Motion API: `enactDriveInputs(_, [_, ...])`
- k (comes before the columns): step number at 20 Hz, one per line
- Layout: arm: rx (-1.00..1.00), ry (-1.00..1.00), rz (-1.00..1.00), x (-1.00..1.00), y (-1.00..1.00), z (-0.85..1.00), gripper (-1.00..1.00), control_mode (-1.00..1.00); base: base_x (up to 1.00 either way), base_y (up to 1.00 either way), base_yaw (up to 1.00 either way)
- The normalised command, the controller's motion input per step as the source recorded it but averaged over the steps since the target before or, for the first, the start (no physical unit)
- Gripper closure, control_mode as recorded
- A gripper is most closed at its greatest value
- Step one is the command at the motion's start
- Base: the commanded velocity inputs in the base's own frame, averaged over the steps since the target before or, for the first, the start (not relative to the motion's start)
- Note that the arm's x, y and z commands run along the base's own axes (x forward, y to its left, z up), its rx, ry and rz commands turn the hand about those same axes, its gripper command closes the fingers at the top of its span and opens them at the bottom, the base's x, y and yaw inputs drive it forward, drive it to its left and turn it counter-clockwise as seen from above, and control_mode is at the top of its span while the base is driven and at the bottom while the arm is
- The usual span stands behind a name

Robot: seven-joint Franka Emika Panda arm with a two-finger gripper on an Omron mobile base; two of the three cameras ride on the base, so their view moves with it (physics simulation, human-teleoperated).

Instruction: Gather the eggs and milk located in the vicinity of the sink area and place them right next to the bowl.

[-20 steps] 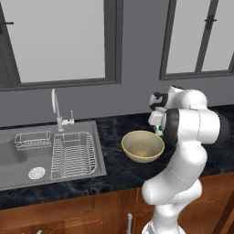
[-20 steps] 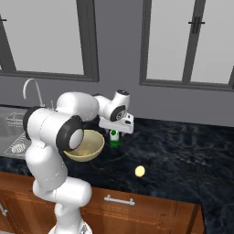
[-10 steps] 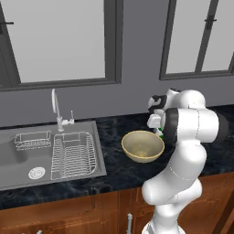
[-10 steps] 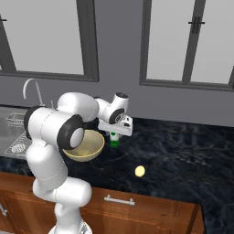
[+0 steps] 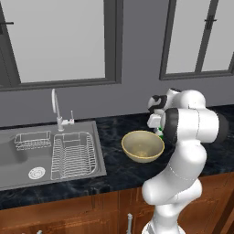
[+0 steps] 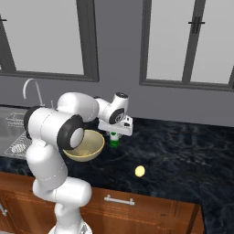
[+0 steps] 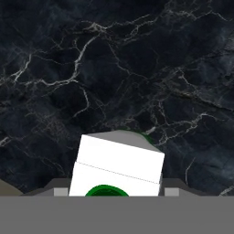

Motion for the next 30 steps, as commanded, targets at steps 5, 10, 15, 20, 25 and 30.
enactDriveInputs(5, [0.0, 0.0, 0.0, 0.0, 0.0, 0.0, 1.0, -1.0, 0.0, 0.0, 0.0])
enactDriveInputs(10, [0.0, 0.0, 0.0, 0.0, 0.01, 0.0, 1.0, -1.0, 0.0, 0.0, 0.0])
enactDriveInputs(15, [0.0, 0.0, 0.0, -0.04, 0.02, 0.0, 1.0, -1.0, 0.0, 0.0, 0.0])
enactDriveInputs(20, [0.0, 0.0, 0.0, -0.15, 0.05, 0.0, 1.0, -1.0, 0.0, 0.0, 0.0])
enactDriveInputs(25, [0.0, 0.0, 0.0, -0.16, 0.09, 0.0, 1.0, -1.0, 0.0, 0.0, 0.0])
enactDriveInputs(30, [-0.01, 0.0, 0.0, -0.13, 0.1, 0.0, 1.0, -1.0, 0.0, 0.0, 0.0])
